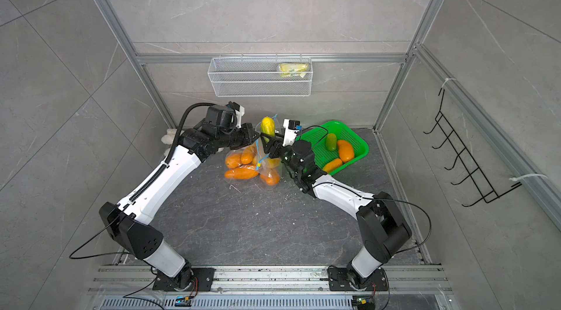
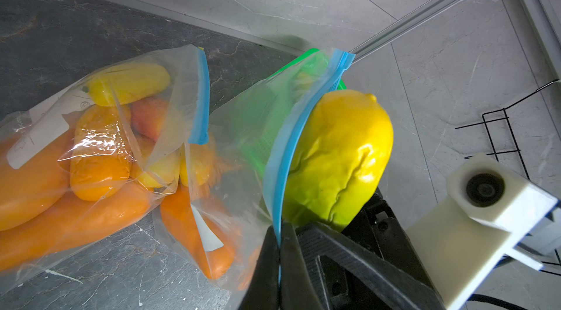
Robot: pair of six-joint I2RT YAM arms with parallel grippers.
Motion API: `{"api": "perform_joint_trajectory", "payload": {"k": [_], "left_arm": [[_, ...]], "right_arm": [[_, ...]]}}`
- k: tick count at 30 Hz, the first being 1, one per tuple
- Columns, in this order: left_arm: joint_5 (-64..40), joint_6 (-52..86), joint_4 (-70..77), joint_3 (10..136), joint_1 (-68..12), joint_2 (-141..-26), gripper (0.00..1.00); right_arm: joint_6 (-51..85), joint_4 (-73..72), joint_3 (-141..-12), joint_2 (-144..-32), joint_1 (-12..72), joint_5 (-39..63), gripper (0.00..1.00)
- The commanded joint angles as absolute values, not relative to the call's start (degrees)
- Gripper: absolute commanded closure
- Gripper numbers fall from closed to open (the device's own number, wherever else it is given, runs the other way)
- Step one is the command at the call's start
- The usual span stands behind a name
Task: Place the mango in a zip-top bag and seal the zipper
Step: Place the mango in the zipper food storage bag.
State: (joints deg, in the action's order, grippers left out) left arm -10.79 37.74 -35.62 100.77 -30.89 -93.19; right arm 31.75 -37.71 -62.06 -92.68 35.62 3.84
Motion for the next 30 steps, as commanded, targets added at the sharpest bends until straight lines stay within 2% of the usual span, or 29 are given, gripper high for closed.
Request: {"api": "perform_joint_trajectory", "payload": {"k": [1, 6, 11, 12, 15, 18, 26, 27, 30], "left_arm": [[-12.5, 38.2, -34.1, 103.1, -29.7, -92.5, 1.00], [-13.4, 38.3, -34.4, 104.0, -28.7, -92.4, 1.00], [-13.5, 37.6, -35.3, 105.4, -28.3, -91.8, 1.00], [-13.5, 37.7, -35.2, 105.3, -28.3, -91.7, 1.00], [-13.9, 37.9, -34.9, 105.4, -28.3, -91.2, 1.00], [-14.0, 37.9, -34.9, 105.8, -28.2, -91.0, 1.00], [-14.7, 38.0, -35.0, 106.7, -28.2, -90.9, 1.00], [-14.8, 37.9, -35.0, 106.3, -28.2, -90.7, 1.00], [-14.8, 38.0, -33.7, 103.4, -28.2, -89.7, 1.00]], "right_arm": [[29.1, -34.4, -64.4, -90.1, 35.9, 3.4, 0.37], [29.0, -33.1, -65.0, -89.5, 35.9, 3.5, 0.40], [25.6, -25.3, -68.3, -87.5, 35.9, 3.5, 0.29], [24.9, -23.1, -69.1, -86.9, 35.9, 3.1, 0.30], [23.0, -15.2, -72.9, -86.2, 35.9, 2.1, 0.44], [20.8, -9.2, -75.2, -86.1, 35.8, 0.1, 0.46], [16.6, 4.7, -77.7, -83.3, 35.2, -6.1, 0.29], [17.4, 7.3, -77.5, -82.4, 34.4, -9.2, 0.23], [20.4, 11.9, -76.0, -82.4, 28.3, -10.0, 0.19]]}}
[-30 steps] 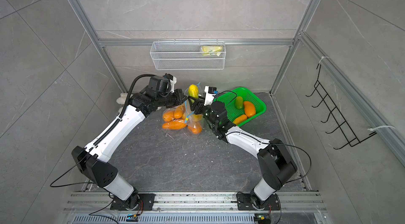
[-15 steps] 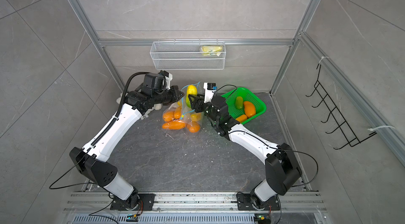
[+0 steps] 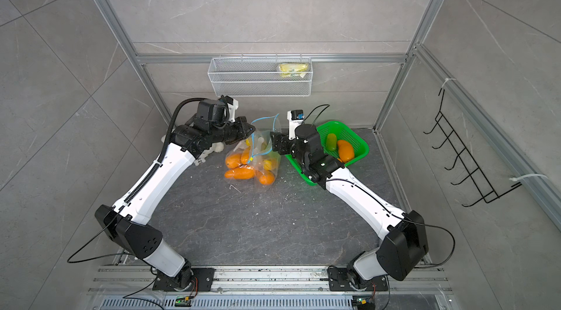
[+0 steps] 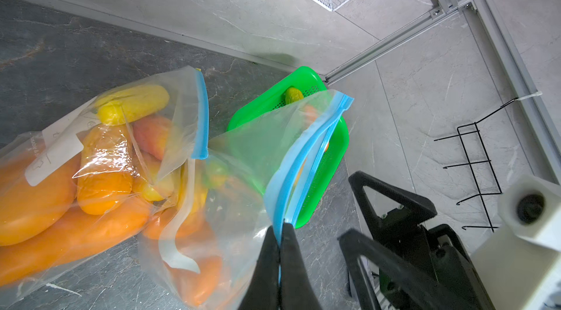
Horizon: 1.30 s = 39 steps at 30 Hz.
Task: Place the mango in a zip-top bag and seal the zipper
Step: Place the mango in the zipper food storage bag, then pick up the mango from the basket.
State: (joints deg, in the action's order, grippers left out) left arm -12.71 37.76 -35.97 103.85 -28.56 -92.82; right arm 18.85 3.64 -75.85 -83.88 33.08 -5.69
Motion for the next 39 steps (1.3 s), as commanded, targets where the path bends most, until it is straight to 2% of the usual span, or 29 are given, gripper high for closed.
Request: {"api": "perform_joint_trajectory", "payload": {"k": [1, 5, 14, 17, 20, 22, 25, 27, 30, 36, 39], "left_arm": [[-14.8, 38.1, -33.1, 102.4, -28.2, -89.4, 1.00], [-14.7, 37.9, -32.6, 100.8, -28.2, -88.9, 1.00], [-14.2, 37.6, -32.8, 99.2, -28.2, -87.7, 1.00], [-14.2, 37.5, -32.9, 98.9, -28.2, -87.5, 1.00], [-14.0, 37.1, -33.0, 98.6, -28.2, -87.2, 1.00], [-13.6, 37.0, -33.0, 98.2, -28.2, -87.2, 1.00], [-13.2, 36.7, -33.2, 98.1, -28.1, -87.2, 1.00], [-13.1, 36.6, -33.3, 98.1, -28.1, -87.3, 1.00], [-13.0, 36.5, -33.6, 98.3, -28.1, -87.4, 1.00], [-12.7, 36.4, -33.9, 98.8, -28.1, -87.5, 1.00], [-12.9, 36.7, -33.7, 98.6, -28.1, -87.4, 1.00]], "right_arm": [[21.7, 15.7, -77.4, -84.1, 25.8, -10.0, 0.18], [22.5, 24.3, -83.8, -93.5, 19.8, -13.9, 0.15], [22.1, 43.5, -114.0, -123.9, 10.8, -22.4, 0.11], [20.6, 50.6, -127.4, -134.4, 8.9, -24.5, 0.11], [19.0, 62.0, -146.5, -147.3, 7.7, -25.1, 0.12], [18.1, 68.6, -160.3, -156.0, 7.2, -23.9, 0.13], [17.0, 73.7, -174.0, -164.0, 6.9, -20.4, 0.18], [16.4, 73.2, -174.7, -165.2, 6.9, -19.2, 0.23], [15.6, 68.6, -166.4, -162.0, 6.8, -16.9, 0.33], [15.4, 59.3, -146.4, -149.1, 7.4, -9.8, 0.64], [15.0, 53.0, -134.8, -137.6, 9.0, -7.5, 0.71]]}}
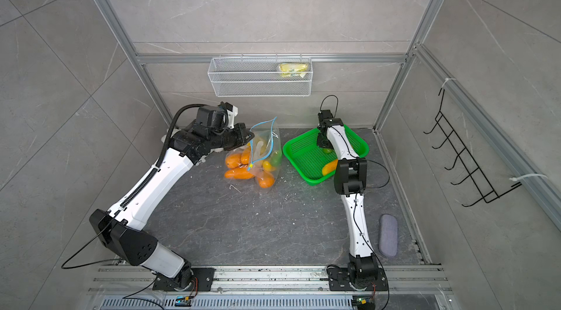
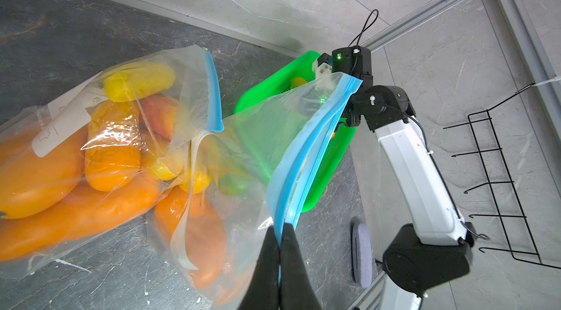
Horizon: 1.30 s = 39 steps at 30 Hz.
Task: Place the mango in a zip-top bag and seal the zipper
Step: Pick up the mango from the basket, then place the mango in the zipper food storage bag.
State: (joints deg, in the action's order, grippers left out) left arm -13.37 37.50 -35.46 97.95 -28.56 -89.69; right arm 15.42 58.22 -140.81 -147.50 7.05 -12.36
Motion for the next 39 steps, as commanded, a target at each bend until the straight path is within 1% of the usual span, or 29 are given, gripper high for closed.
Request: {"api": "perform_joint_trajectory", "payload": {"k": [1, 3, 4, 7, 9, 11, 14, 20, 23, 27, 29, 30, 32, 34, 36, 39], "left_arm": [[-13.0, 36.8, -33.5, 98.4, -28.1, -87.4, 1.00], [-13.3, 37.0, -33.2, 98.3, -28.2, -87.6, 1.00], [-13.5, 37.2, -32.9, 98.3, -28.2, -87.8, 1.00], [-14.1, 37.9, -32.2, 98.4, -28.2, -88.4, 1.00], [-14.6, 38.4, -31.9, 98.5, -28.2, -88.9, 1.00], [-15.0, 38.7, -31.7, 98.7, -28.2, -89.4, 1.00], [-15.5, 39.0, -31.7, 99.0, -28.2, -89.7, 1.00], [-15.8, 39.3, -31.9, 98.9, -28.2, -89.5, 1.00], [-15.8, 39.4, -32.0, 99.0, -28.2, -89.7, 1.00], [-16.4, 39.5, -32.0, 99.7, -28.2, -90.7, 1.00], [-16.7, 39.6, -31.8, 99.9, -28.2, -91.0, 1.00], [-16.7, 39.7, -31.7, 99.8, -28.2, -91.0, 1.00], [-16.8, 39.8, -31.4, 99.8, -28.2, -90.9, 1.00], [-16.8, 39.8, -31.4, 99.7, -28.2, -90.6, 1.00], [-16.6, 39.9, -31.4, 99.8, -28.2, -90.2, 1.00], [-16.0, 39.5, -32.0, 100.2, -28.2, -89.9, 1.00]], "right_arm": [[15.2, 49.0, -128.3, -131.8, 9.6, -6.1, 0.72], [16.7, 39.3, -115.1, -120.5, 10.5, -2.4, 0.74], [17.5, 32.7, -107.4, -113.9, 11.2, 0.7, 0.75], [20.5, 11.0, -86.1, -96.2, 14.7, 5.3, 0.77], [22.6, 0.6, -76.8, -88.0, 18.0, 6.0, 0.80], [24.8, -10.5, -69.8, -82.8, 21.8, 6.8, 0.81], [27.8, -21.8, -65.3, -81.4, 27.4, 6.4, 0.82], [30.3, -40.0, -64.0, -88.7, 34.4, 4.9, 0.83], [30.2, -44.5, -63.7, -91.6, 36.5, 3.9, 0.82], [30.5, -45.7, -63.0, -93.2, 38.0, 2.2, 0.81], [30.6, -43.1, -64.0, -93.9, 38.6, 0.8, 0.80], [30.0, -42.4, -64.4, -94.4, 39.1, 0.6, 0.78], [30.0, -42.1, -64.5, -95.5, 39.7, -1.2, 0.68], [30.1, -39.7, -65.0, -96.0, 39.7, -2.4, 0.51], [29.8, -39.6, -64.8, -96.2, 39.7, -2.6, 0.38], [28.3, -36.2, -65.2, -95.3, 39.7, -3.1, 0.33]]}}
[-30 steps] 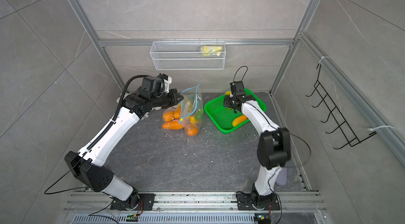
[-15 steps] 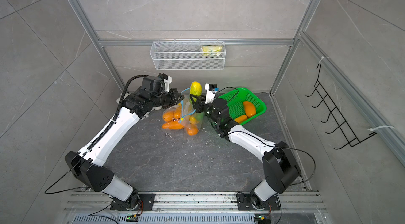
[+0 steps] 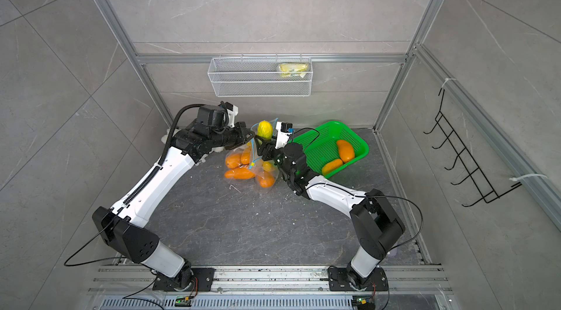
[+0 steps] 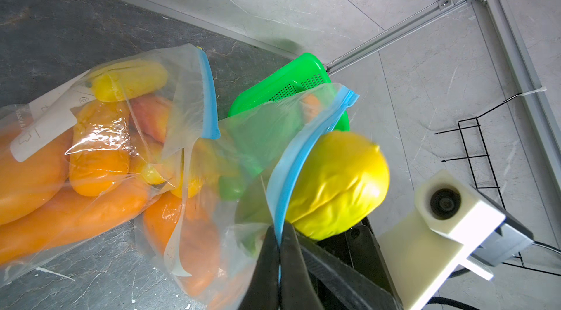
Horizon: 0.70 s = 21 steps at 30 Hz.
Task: Place the mango in a zip-top bag and seal the zipper
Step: Place the mango in the zipper food storage bag.
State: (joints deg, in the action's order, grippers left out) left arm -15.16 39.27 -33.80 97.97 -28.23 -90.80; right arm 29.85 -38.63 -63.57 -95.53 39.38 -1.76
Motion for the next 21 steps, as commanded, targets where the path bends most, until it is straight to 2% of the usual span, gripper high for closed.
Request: {"api": "perform_joint_trajectory", "payload": {"k": [1, 2, 3, 13, 16, 21], "left_arm": [[-15.8, 39.4, -32.3, 100.3, -28.2, -89.8, 1.00], [-15.6, 39.2, -32.5, 100.4, -28.2, -89.7, 1.00], [-15.5, 39.1, -32.4, 100.5, -28.1, -89.6, 1.00], [-15.1, 38.5, -33.1, 101.9, -28.1, -89.3, 1.00], [-14.9, 38.1, -33.4, 102.6, -28.1, -88.9, 1.00], [-15.2, 38.1, -33.3, 103.8, -28.1, -88.8, 1.00]], "right_arm": [[27.6, -35.4, -65.2, -94.7, 39.7, -3.1, 0.27], [26.7, -33.6, -65.4, -93.8, 39.7, -3.4, 0.09], [25.9, -32.7, -65.5, -92.9, 39.7, -3.2, 0.00], [18.2, -5.4, -72.5, -80.5, 36.9, -7.2, 0.00], [18.0, -0.6, -71.1, -76.1, 33.2, -7.9, 0.00], [20.5, 13.3, -74.4, -75.9, 24.5, -7.1, 0.00]]}}
